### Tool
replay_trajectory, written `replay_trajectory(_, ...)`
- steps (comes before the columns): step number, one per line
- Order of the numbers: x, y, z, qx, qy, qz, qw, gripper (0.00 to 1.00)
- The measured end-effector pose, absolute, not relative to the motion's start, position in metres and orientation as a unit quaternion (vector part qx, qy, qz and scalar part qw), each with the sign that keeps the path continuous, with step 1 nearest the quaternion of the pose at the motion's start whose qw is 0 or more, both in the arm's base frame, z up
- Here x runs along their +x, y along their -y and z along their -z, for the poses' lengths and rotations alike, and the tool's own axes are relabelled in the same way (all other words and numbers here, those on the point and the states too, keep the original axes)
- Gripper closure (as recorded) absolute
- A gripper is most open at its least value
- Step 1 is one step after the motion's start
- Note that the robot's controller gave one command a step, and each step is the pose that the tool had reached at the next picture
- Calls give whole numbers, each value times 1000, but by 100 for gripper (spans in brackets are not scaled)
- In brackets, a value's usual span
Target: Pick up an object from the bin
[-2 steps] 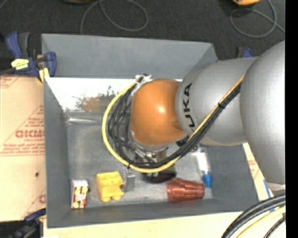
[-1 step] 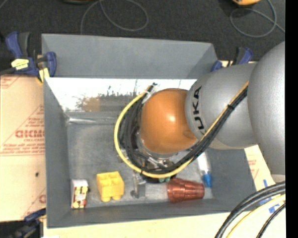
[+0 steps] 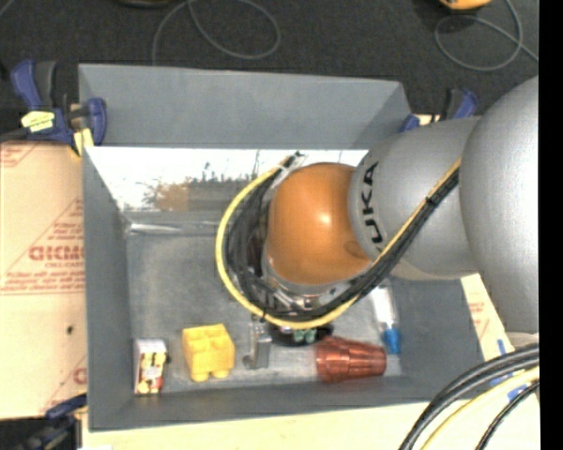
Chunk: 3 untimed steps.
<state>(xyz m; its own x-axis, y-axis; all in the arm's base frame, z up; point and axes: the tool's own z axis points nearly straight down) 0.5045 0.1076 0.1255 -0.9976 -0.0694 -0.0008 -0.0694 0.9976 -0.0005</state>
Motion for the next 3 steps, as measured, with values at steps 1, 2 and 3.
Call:
replay_trajectory(1,500,-130,-114,-10,-1000,-1,2,0)
replay_trajectory(2,508,-155,-111,-115,-993,0,1,0)
replay_trajectory(3,511,-163,-112,-128,-992,-1,2,0)
